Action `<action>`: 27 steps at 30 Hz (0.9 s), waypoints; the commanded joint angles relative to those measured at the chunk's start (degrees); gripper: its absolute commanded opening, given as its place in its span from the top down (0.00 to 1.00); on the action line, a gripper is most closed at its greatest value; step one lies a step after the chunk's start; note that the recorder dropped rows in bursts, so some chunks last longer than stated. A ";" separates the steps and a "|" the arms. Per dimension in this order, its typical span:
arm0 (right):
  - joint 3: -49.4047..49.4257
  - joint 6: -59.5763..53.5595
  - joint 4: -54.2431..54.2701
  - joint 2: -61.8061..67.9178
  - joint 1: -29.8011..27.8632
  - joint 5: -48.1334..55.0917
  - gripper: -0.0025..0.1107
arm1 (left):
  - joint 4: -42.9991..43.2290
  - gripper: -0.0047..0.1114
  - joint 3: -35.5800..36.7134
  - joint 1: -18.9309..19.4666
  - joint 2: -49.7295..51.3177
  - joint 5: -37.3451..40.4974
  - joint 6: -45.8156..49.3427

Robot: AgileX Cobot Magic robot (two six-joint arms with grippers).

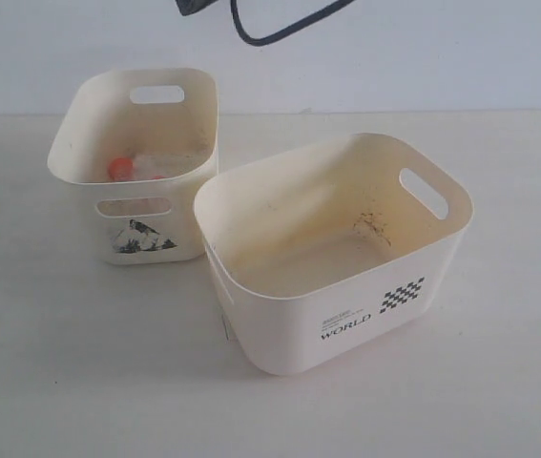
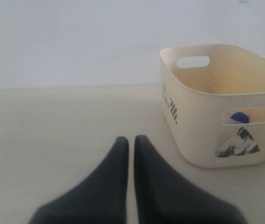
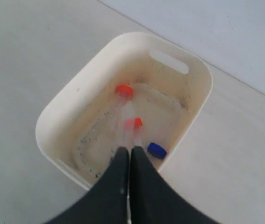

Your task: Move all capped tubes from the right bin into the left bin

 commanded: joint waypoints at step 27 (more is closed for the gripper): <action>51.57 2.69 -6.27 -42.31 0.04 -9.30 0.98 | 0.13 0.92 -0.21 0.02 0.03 -0.03 -0.54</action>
